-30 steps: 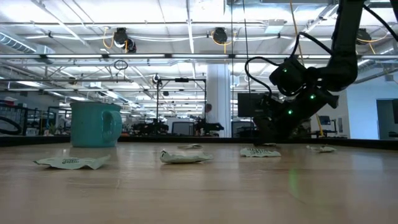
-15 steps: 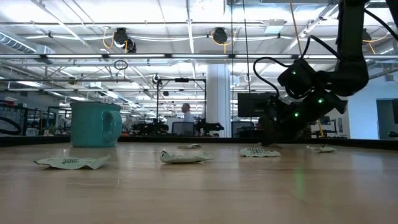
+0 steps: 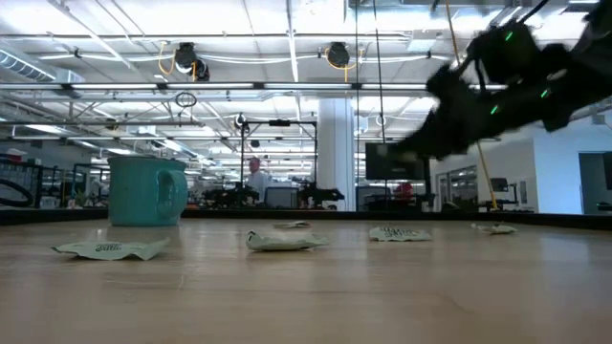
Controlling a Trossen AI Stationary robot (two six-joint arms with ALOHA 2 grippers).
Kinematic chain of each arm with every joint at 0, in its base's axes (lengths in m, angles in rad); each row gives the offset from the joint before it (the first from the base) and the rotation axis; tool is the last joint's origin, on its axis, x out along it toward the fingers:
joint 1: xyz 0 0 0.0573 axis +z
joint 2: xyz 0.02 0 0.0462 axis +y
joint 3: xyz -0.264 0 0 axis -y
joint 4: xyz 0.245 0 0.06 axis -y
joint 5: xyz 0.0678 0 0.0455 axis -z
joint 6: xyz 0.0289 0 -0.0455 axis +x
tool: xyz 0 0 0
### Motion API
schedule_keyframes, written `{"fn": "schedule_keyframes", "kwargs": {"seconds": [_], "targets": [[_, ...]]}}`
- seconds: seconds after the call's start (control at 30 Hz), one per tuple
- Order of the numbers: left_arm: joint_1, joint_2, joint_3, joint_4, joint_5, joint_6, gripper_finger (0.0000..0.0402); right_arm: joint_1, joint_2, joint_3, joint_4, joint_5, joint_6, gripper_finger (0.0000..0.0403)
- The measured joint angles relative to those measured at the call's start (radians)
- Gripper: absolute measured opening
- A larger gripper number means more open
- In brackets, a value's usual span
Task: Pick and place Stevia / Truvia into bins
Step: Put the green stevia packet into the transparent container
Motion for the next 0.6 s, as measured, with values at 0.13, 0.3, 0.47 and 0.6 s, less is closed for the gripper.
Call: {"fn": "schedule_keyframes", "kwargs": {"seconds": [0.13, 0.3, 0.47, 0.6], "targets": [[0.000, 0.000, 0.000, -0.007, 0.001, -0.019, 0.0134, 0.184, -0.160, 0.040, -0.089, -0.128, -0.023, 0.0015], [0.000, 0.000, 0.000, -0.055, 0.002, -0.076, 0.0134, 0.487, -0.198, 0.114, -0.293, -0.012, 0.081, 0.0017], [0.000, 0.000, 0.000, -0.084, 0.002, -0.135, 0.0134, 0.742, -0.091, 0.214, -0.417, 0.166, 0.148, 0.0018], [0.000, 0.000, 0.000, -0.084, 0.002, -0.160, 0.0134, 0.851, 0.026, 0.299, -0.401, 0.185, 0.166, 0.0018]]}}
